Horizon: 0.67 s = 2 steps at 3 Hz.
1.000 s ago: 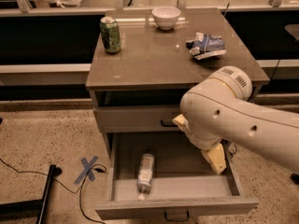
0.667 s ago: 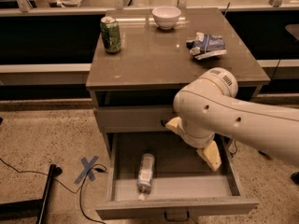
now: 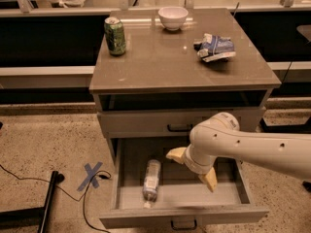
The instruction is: Pick blue plastic bottle from middle drawer and place on counter
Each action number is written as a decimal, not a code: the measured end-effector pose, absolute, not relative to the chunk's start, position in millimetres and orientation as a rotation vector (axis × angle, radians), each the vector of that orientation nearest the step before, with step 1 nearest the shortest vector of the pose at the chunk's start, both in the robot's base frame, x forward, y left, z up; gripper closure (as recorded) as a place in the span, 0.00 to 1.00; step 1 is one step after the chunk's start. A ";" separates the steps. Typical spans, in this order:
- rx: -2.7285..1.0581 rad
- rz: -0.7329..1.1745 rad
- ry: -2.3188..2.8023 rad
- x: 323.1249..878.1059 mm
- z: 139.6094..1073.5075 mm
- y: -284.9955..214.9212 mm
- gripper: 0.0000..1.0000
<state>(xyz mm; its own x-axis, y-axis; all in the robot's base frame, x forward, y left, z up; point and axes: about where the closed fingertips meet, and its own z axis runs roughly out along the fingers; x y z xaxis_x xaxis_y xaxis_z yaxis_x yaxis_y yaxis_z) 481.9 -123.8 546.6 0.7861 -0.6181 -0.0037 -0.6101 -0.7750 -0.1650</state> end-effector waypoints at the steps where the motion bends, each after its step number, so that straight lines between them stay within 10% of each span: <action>1: -2.813 -0.080 0.974 482.7 548.8 -121.8 0.00; 2: -2.826 -0.113 0.869 488.6 539.3 -112.3 0.00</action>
Offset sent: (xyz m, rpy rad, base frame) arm 0.0215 0.0279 -0.0176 0.0377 -0.1052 0.1575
